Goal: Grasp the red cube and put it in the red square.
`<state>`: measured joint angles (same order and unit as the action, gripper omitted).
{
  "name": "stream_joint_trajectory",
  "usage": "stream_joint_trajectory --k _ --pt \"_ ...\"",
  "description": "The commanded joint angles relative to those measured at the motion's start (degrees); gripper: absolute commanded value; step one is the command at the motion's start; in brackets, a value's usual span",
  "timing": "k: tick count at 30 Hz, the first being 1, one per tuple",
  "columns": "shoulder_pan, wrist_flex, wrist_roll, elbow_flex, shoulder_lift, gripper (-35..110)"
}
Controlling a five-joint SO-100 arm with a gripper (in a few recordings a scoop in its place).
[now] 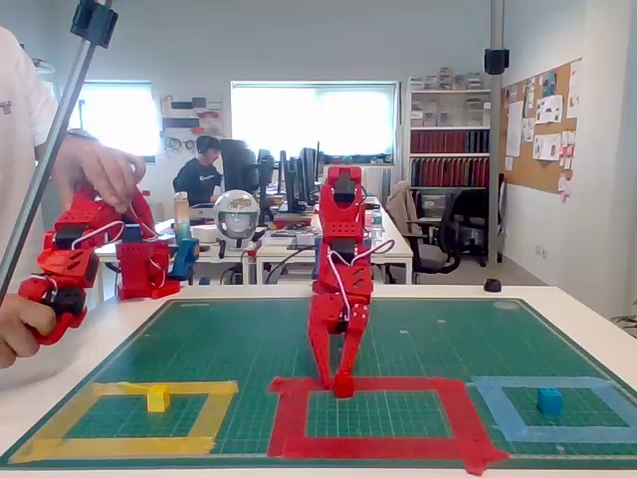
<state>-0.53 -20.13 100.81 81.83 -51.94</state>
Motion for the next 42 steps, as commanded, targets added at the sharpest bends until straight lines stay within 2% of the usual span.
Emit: stream_joint_trajectory --k 1,11,28,42 --pt "2.5 0.8 -0.3 0.7 -5.3 0" --pt "3.4 4.0 -1.0 0.9 -4.6 0" --pt "1.2 4.2 -1.0 -8.8 2.8 0" --pt "2.9 4.3 -3.3 -8.1 3.5 0"
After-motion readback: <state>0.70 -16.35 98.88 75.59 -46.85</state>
